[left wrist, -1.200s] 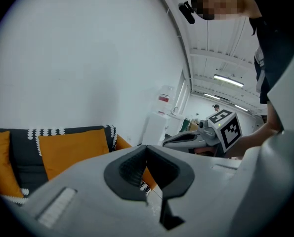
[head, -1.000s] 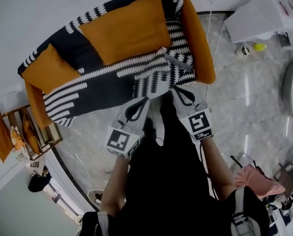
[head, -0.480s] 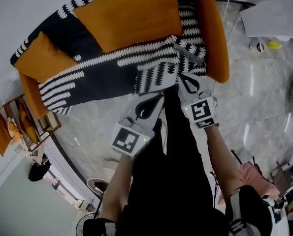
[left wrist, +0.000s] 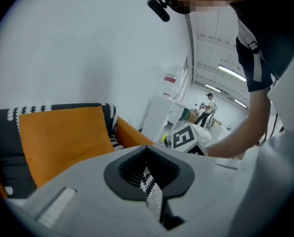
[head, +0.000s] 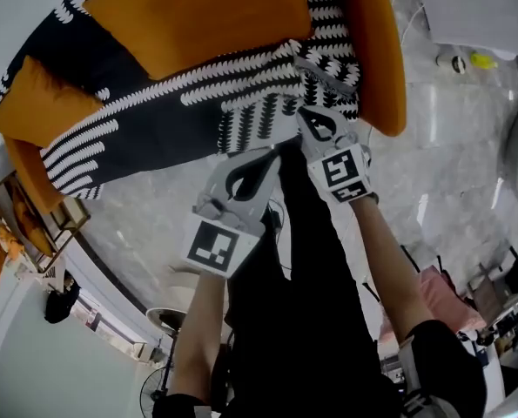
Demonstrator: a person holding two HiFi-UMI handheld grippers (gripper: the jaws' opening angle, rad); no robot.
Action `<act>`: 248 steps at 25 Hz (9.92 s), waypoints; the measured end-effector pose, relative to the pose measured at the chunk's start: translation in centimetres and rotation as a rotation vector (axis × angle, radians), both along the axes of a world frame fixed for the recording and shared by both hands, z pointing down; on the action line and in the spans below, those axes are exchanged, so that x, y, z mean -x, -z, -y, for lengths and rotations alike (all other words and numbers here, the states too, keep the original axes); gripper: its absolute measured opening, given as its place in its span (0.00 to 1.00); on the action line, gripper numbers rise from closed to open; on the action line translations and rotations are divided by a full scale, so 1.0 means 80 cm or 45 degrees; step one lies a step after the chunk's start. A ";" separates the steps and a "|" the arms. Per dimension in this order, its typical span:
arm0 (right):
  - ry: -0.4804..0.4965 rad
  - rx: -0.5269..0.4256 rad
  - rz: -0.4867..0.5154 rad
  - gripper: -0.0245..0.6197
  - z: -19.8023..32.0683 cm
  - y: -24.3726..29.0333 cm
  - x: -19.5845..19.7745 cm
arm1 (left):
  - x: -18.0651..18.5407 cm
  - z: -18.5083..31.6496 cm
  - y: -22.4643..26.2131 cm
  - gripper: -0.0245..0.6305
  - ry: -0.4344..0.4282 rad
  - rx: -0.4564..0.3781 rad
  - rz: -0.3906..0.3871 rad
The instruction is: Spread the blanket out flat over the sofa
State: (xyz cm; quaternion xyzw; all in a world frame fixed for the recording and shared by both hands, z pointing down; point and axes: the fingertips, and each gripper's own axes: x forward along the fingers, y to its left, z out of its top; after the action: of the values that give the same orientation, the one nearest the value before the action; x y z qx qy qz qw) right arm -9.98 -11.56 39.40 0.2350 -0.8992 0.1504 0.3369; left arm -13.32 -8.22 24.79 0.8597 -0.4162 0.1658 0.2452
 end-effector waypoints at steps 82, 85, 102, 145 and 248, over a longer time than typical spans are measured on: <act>-0.295 -0.101 -0.404 0.07 -0.148 -0.103 -0.080 | 0.039 -0.222 -0.069 0.05 0.089 -0.039 -0.048; -0.344 -0.091 -0.395 0.07 -0.169 -0.097 -0.094 | 0.031 -0.239 -0.076 0.05 0.052 -0.029 -0.035; -0.453 0.022 -0.478 0.06 -0.276 -0.093 -0.234 | -0.089 -0.275 -0.069 0.05 -0.209 -0.027 -0.094; -0.111 0.493 -0.456 0.06 -0.339 -0.349 -0.394 | -0.243 -0.252 -0.262 0.05 0.107 0.170 0.017; 0.073 0.228 -0.662 0.14 -0.276 -0.350 -0.395 | -0.239 -0.254 -0.272 0.05 0.193 0.159 -0.065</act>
State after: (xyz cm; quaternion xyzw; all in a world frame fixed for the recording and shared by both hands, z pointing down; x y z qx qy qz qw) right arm 21.63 10.48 67.39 0.2095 -0.7720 0.1546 0.5799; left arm 5.84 12.07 46.52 0.8127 -0.4626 0.1504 0.3208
